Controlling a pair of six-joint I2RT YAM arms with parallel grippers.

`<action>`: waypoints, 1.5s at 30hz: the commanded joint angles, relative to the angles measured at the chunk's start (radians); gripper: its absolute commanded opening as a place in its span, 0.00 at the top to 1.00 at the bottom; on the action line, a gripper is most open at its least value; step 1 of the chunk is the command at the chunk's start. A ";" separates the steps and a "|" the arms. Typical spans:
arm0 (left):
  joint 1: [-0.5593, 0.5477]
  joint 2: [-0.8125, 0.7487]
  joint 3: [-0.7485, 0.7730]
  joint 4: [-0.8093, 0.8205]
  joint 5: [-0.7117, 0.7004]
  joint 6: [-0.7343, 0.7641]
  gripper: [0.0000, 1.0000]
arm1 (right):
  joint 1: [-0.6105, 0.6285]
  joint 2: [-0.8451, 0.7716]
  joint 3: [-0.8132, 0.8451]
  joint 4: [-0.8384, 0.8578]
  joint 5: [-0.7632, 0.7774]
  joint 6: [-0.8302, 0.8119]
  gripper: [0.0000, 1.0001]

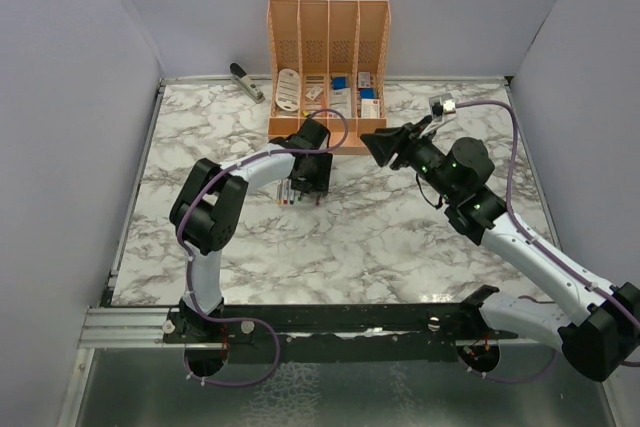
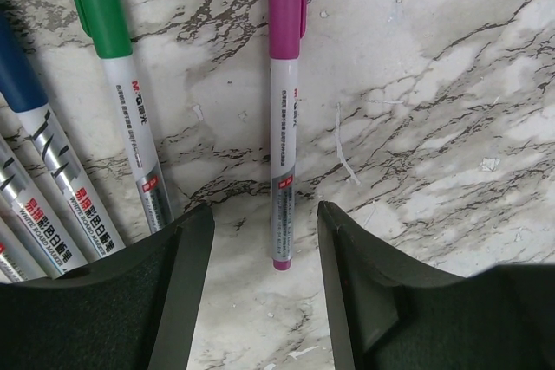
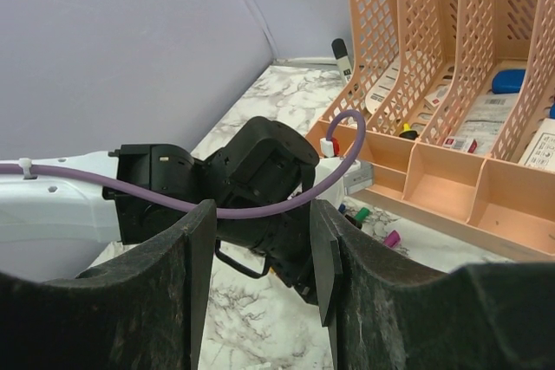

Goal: Insert the pens into the pen caps

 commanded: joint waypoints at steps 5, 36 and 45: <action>-0.007 -0.081 0.048 -0.012 0.041 0.011 0.47 | 0.001 -0.019 -0.019 0.005 0.048 -0.009 0.53; 0.554 -0.779 -0.391 0.237 -0.142 0.205 0.01 | -0.680 -0.041 -0.201 -0.054 0.143 -0.036 0.47; 0.559 -1.059 -0.702 0.547 -0.270 0.258 0.01 | -0.681 -0.176 -0.320 0.044 0.248 -0.116 0.46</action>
